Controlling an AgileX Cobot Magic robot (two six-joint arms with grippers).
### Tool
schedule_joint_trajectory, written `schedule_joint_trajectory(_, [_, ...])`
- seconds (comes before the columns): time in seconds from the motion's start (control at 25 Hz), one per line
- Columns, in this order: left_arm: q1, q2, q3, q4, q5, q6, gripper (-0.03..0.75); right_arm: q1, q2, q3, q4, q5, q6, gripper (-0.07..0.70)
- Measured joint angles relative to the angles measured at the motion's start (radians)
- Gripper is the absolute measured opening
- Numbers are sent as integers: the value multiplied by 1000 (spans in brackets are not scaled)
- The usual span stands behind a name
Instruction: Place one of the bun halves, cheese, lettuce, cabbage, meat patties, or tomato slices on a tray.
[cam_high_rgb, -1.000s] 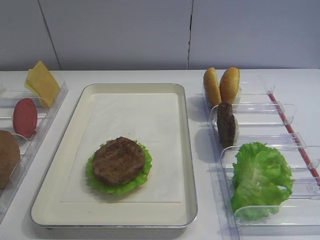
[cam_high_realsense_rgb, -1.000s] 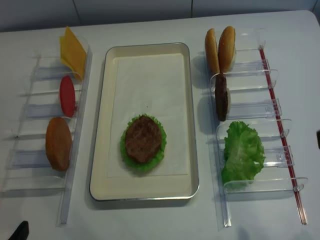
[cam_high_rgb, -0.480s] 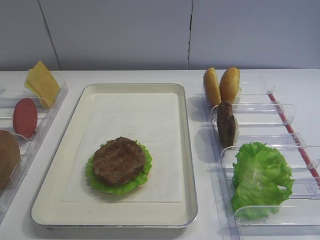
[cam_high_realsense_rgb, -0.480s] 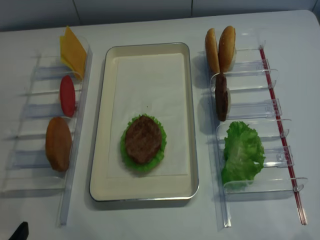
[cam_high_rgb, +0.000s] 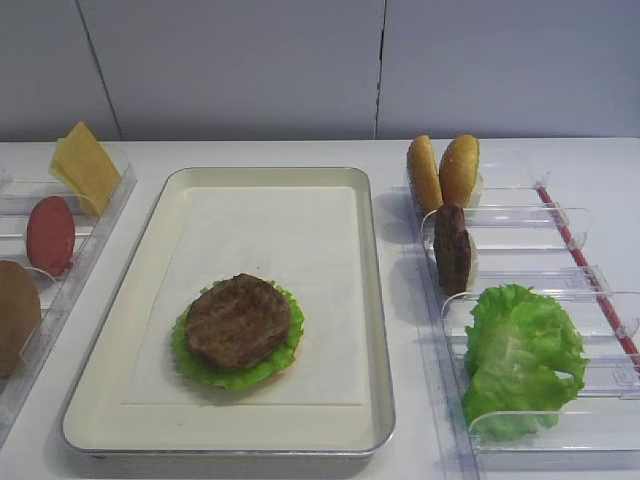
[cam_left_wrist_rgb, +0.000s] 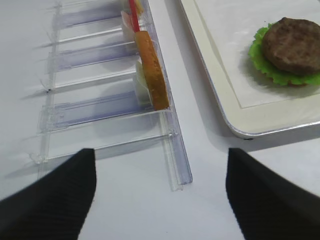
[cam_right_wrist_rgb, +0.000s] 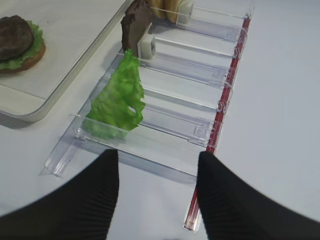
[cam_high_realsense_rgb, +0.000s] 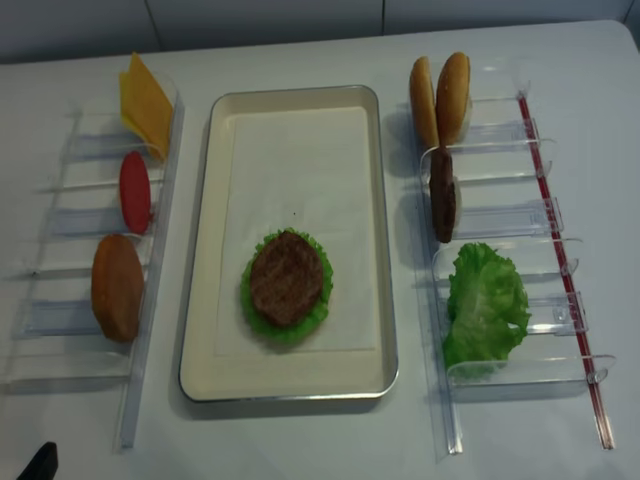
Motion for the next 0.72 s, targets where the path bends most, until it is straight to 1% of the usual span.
schedule_joint_trajectory(0.12, [0, 0, 0, 0, 0, 0, 506, 0, -37, 0, 5, 0, -2, 400])
schedule_joint_trajectory(0.4, [0, 0, 0, 0, 0, 0, 506, 0, -45, 0, 9, 0, -8, 401])
schedule_joint_trajectory(0.48, [0, 0, 0, 0, 0, 0, 506, 0, -45, 0, 25, 0, -14, 419])
schedule_joint_trajectory(0.56, [0, 0, 0, 0, 0, 0, 506, 0, -45, 0, 32, 0, -19, 480])
schedule_joint_trajectory(0.72, [0, 0, 0, 0, 0, 0, 506, 0, -45, 0, 32, 0, -22, 649])
